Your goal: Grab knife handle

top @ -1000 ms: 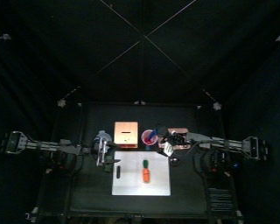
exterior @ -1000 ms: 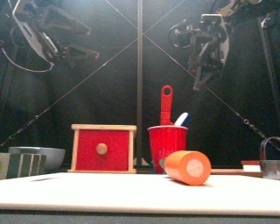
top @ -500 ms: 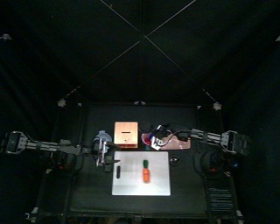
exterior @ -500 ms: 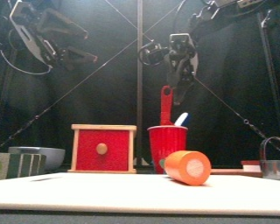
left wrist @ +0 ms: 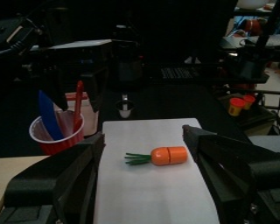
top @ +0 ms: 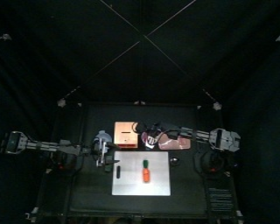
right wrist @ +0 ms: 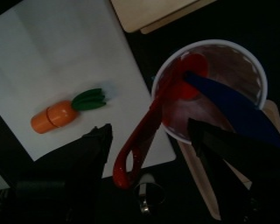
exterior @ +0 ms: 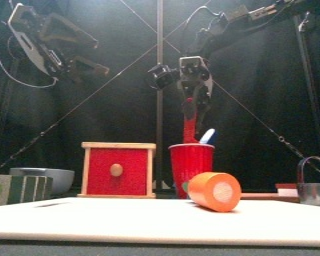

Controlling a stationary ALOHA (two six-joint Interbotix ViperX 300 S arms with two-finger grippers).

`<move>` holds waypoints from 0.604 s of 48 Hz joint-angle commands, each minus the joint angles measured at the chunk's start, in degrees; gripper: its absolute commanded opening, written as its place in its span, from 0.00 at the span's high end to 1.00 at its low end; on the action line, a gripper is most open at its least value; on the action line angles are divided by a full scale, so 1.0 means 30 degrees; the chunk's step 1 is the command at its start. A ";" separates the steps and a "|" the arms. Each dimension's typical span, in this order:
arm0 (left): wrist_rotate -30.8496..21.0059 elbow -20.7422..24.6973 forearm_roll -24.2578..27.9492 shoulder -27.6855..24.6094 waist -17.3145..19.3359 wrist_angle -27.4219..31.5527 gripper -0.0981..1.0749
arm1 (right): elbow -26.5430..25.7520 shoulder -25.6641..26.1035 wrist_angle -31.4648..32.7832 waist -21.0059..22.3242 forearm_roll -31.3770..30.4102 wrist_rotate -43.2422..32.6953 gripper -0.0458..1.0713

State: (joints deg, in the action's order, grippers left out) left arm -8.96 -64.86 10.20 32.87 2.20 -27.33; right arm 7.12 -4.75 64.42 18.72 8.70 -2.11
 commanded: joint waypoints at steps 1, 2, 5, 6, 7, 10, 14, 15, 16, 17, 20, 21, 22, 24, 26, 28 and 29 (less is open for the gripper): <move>0.0000 0.0176 -0.0029 0.0000 0.0029 -0.0117 0.04 | -0.0557 0.0322 -0.0029 -0.0059 -0.0029 -0.0059 0.08; 0.0000 0.0176 -0.0029 0.0000 0.0029 -0.0117 0.04 | -0.0615 0.0264 -0.0088 -0.0059 -0.0059 -0.0059 0.08; 0.0000 0.0146 -0.0029 0.0000 0.0029 -0.0117 0.04 | -0.0732 0.0176 -0.0088 -0.0088 -0.0088 -0.0088 0.08; 0.0000 0.0117 -0.0029 0.0000 0.0029 -0.0117 0.04 | -0.0791 0.0176 -0.0088 -0.0088 -0.0088 -0.0088 0.08; 0.0000 0.0117 -0.0029 0.0000 0.0029 -0.0088 0.04 | -0.0820 0.0117 -0.0088 -0.0088 -0.0088 -0.0088 0.08; 0.0000 0.0059 -0.0029 0.0000 0.0029 -0.0117 0.04 | -0.0937 0.0000 -0.0029 -0.0117 -0.0088 -0.0088 0.08; 0.0000 0.0000 -0.0059 0.0000 0.0000 -0.0117 0.04 | -0.0996 -0.0088 0.0029 -0.0117 -0.0088 -0.0117 0.09; 0.0000 0.0029 -0.0059 0.0000 0.0000 -0.0088 0.04 | -0.1025 -0.0059 0.0029 -0.0117 -0.0088 -0.0117 0.09; 0.0000 0.0029 -0.0059 0.0000 0.0000 -0.0088 0.04 | -0.0996 -0.0088 0.0059 -0.0117 -0.0088 -0.0117 0.09; 0.0000 0.0029 -0.0059 0.0000 -0.0029 -0.0117 0.04 | -0.0996 -0.0088 0.0088 -0.0117 -0.0088 -0.0146 0.09; 0.0000 0.0029 -0.0059 0.0000 -0.0029 -0.0117 0.04 | -0.0996 -0.0088 0.0234 -0.0117 -0.0088 -0.0146 0.12; 0.0000 0.0000 -0.0059 0.0000 -0.0029 -0.0117 0.04 | -0.0996 -0.0088 0.0264 -0.0117 -0.0088 -0.0146 0.13; 0.0000 0.0000 -0.0059 0.0000 -0.0029 -0.0117 0.04 | -0.0996 -0.0059 0.0322 -0.0117 -0.0117 -0.0146 0.14; 0.0000 0.0000 -0.0059 0.0000 -0.0029 -0.0117 0.04 | -0.1025 -0.0088 0.0381 -0.0117 -0.0088 -0.0146 0.18; 0.0000 0.0000 -0.0059 0.0000 0.0000 -0.0117 0.04 | -0.1025 -0.0088 0.0439 -0.0117 -0.0088 -0.0146 0.21; 0.0000 0.0000 -0.0059 0.0000 0.0000 -0.0088 0.04 | -0.1025 -0.0088 0.0439 -0.0117 -0.0088 -0.0146 0.25; 0.0000 -0.0029 -0.0059 -0.0029 0.0000 -0.0088 0.04 | -0.1025 -0.0088 0.0439 -0.0117 -0.0059 -0.0176 0.26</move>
State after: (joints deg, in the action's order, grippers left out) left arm -8.96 -65.48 10.11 32.87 2.20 -27.33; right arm 5.54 -6.24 65.74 18.37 8.35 -2.46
